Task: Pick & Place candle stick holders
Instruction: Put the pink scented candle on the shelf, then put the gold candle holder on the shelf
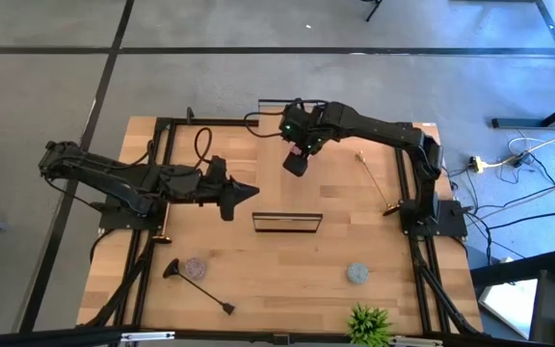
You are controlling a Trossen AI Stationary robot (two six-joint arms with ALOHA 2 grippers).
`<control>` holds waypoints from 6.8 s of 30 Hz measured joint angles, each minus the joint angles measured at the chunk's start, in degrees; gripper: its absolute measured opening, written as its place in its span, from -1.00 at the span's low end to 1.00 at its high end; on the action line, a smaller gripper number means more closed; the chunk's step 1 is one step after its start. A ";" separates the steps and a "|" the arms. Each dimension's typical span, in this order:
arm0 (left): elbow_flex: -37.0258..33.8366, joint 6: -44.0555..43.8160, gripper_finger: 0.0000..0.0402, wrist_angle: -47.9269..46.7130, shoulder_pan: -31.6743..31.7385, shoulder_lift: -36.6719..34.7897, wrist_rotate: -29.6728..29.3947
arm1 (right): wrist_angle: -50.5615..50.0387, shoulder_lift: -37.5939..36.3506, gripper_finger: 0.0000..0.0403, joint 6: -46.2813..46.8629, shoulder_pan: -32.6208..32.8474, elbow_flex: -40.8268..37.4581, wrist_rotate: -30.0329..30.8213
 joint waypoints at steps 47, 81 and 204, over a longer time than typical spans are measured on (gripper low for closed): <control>0.05 0.48 -0.97 0.03 0.00 0.04 -0.47 | -0.10 2.01 0.50 -1.04 1.57 -0.02 -0.75; 0.05 0.50 -0.97 -0.09 -0.04 0.04 -0.03 | 1.55 2.51 0.73 2.28 1.66 -0.02 1.55; 0.01 -10.27 -0.97 -8.48 23.83 3.37 19.44 | -12.56 -52.27 0.42 63.92 32.49 -45.29 2.93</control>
